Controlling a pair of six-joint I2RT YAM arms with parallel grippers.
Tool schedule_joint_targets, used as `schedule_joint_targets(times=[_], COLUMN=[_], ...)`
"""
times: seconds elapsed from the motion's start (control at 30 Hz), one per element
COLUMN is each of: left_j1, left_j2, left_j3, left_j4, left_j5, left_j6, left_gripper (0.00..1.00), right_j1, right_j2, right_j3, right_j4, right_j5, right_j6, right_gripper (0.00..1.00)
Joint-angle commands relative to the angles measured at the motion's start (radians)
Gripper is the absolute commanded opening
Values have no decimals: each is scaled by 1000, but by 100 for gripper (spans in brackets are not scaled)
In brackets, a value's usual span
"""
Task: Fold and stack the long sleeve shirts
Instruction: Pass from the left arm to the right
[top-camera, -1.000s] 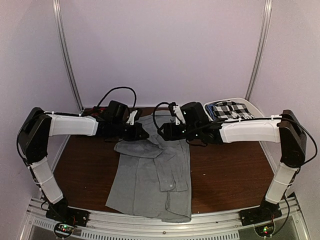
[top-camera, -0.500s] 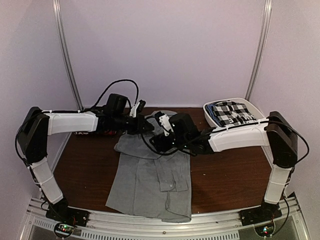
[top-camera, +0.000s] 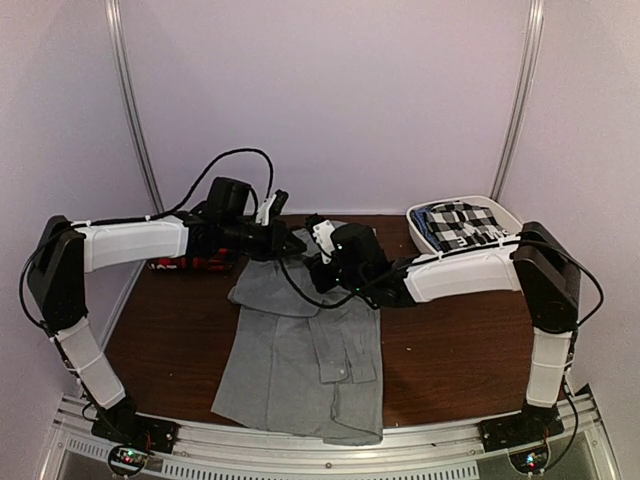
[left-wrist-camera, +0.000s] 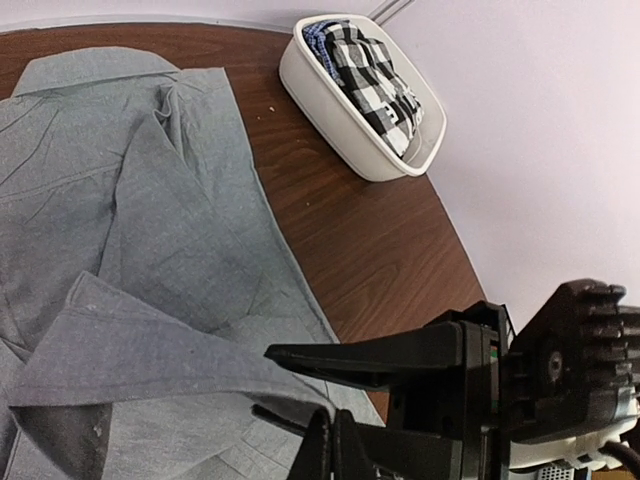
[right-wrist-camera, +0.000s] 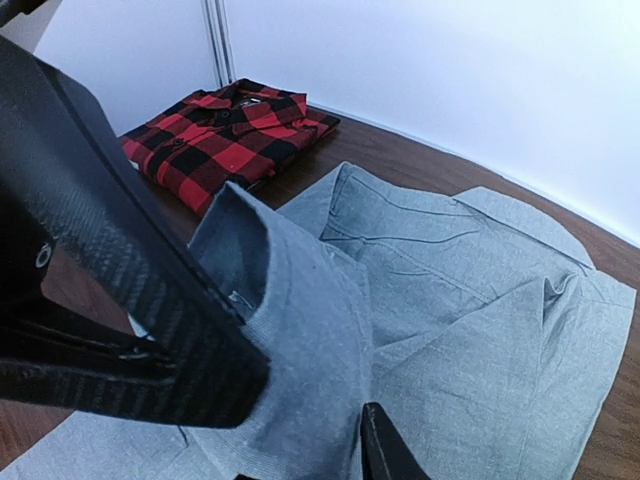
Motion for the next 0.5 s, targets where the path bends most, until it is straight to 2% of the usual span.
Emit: schedule_joint_targets(times=[0.0,0.07,0.23,0.37,0.47], left_j1=[-5,-5,-3,-3,-2], left_j2=[-35,-45,-108,-182,-224], left_j3=[43,53,56,14,-14], left_j4=[-10,-23,-66,-90,-175], left_j5=[-25,-49,-168,-226,-272], left_j6=[14,9,-27,-47,-48], left_gripper=[4,14,36,40,43], right_j1=[-1,0,-7,-27,-47], right_j2=[-18,-36,-100,-124,-139], right_j3=[17,7,-15,27,42], right_j4=[44,44,34,-29,-38], right_j5=[28,43,76,95,67], right_j6=[14,31,57,83,101], right_gripper=[10,0,0,0,0])
